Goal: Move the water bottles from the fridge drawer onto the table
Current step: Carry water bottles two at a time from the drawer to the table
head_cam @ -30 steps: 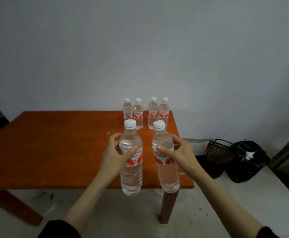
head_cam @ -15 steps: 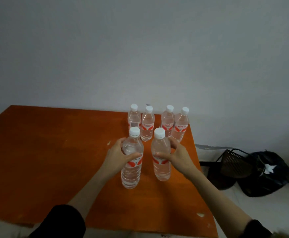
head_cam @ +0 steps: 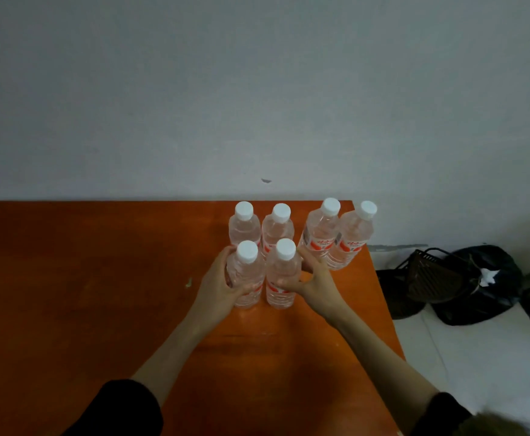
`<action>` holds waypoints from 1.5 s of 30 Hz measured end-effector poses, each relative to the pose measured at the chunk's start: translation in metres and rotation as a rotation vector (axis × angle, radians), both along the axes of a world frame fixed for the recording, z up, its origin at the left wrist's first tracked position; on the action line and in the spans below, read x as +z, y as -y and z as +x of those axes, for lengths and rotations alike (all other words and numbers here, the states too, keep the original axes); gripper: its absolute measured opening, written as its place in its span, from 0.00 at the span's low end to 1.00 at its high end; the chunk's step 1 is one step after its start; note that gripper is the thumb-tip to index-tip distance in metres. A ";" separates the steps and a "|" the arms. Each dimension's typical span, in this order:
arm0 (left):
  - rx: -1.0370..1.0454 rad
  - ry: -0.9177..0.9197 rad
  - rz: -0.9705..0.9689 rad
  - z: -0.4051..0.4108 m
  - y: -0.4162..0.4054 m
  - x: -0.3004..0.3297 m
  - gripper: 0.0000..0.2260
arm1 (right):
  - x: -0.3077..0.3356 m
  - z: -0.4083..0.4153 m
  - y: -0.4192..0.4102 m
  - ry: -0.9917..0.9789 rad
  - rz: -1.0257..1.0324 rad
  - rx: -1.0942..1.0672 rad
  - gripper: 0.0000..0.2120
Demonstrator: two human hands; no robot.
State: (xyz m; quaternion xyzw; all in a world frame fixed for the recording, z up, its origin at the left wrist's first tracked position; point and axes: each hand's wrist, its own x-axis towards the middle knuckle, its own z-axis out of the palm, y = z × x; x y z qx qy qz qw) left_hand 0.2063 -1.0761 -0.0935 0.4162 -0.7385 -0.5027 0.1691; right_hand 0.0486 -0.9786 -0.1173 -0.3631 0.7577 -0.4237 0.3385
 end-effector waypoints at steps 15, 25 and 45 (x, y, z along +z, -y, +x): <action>0.105 -0.073 -0.090 -0.012 0.009 -0.027 0.33 | -0.007 -0.003 0.012 0.117 -0.104 -0.097 0.31; 0.124 -0.044 -0.101 -0.010 -0.002 -0.022 0.31 | 0.011 0.008 0.000 0.062 -0.016 -0.008 0.34; -0.490 0.202 -0.891 -0.060 -0.210 0.102 0.36 | 0.131 -0.020 -0.293 -0.918 0.325 -0.177 0.39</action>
